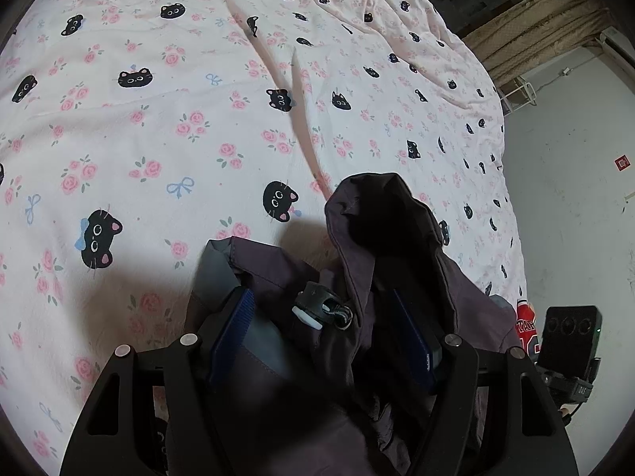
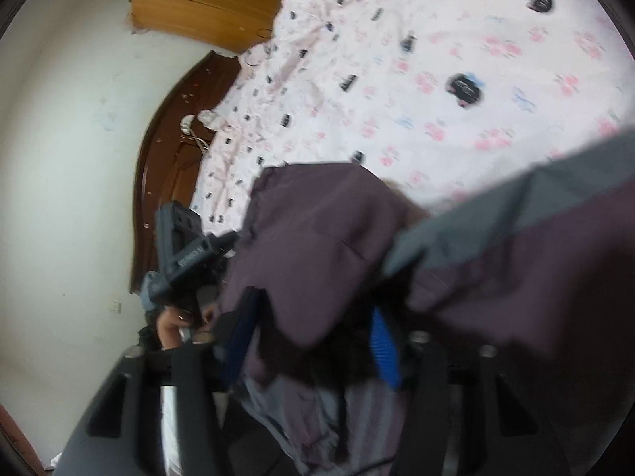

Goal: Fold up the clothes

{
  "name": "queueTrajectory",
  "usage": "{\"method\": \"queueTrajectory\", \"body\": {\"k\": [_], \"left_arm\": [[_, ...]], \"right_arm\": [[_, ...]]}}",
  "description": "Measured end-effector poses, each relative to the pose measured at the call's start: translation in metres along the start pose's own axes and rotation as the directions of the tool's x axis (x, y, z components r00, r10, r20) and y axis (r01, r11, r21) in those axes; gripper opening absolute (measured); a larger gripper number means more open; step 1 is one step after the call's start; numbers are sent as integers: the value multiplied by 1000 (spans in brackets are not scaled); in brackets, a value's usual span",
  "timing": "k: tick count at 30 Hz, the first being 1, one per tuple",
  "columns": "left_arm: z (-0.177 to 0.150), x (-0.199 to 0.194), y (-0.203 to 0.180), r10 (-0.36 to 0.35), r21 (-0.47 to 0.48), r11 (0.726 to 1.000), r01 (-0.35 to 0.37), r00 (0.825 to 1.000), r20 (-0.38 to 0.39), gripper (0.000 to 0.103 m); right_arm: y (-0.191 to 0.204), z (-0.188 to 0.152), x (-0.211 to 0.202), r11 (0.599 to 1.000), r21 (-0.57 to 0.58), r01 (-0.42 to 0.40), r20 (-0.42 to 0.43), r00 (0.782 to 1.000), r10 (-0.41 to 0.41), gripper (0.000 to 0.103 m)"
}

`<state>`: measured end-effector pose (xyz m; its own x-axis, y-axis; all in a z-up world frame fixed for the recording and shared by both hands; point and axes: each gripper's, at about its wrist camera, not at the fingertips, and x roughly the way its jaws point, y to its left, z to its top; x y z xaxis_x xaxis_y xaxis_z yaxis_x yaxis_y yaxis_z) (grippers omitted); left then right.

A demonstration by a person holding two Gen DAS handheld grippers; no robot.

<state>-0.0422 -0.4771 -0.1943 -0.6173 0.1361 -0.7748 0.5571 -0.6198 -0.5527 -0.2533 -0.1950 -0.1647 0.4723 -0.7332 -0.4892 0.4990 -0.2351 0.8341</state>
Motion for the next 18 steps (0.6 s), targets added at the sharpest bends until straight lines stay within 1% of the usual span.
{"method": "queueTrajectory", "body": {"k": [1, 2, 5, 7, 10, 14, 18], "left_arm": [[0, -1, 1, -2, -2, 1000, 2, 1000, 2, 65], [0, -2, 1, -6, -4, 1000, 6, 1000, 5, 65], [2, -6, 2, -18, -11, 1000, 18, 1000, 22, 65], [4, -10, 2, -31, -17, 999, 32, 999, 39, 65], [6, -15, 4, -54, -31, 998, 56, 996, 66, 65], [10, -15, 6, -70, -48, 996, 74, 995, 75, 65], [13, -11, 6, -63, -51, 996, 66, 996, 66, 65]], "right_arm": [[9, 3, 0, 999, -43, 31, 7, 999, -31, 28], [18, 6, 0, 994, -86, 64, 15, 998, -63, 18], [47, 19, 1, 958, -217, 186, 26, 983, -184, 9], [65, 28, 1, 917, -301, 263, 42, 964, -262, 8], [91, 41, 3, 832, -417, 366, 70, 925, -373, 7], [123, 50, 10, 716, -549, 430, 55, 874, -482, 7], [133, 47, 11, 684, -574, 449, -3, 835, -550, 7]]}}
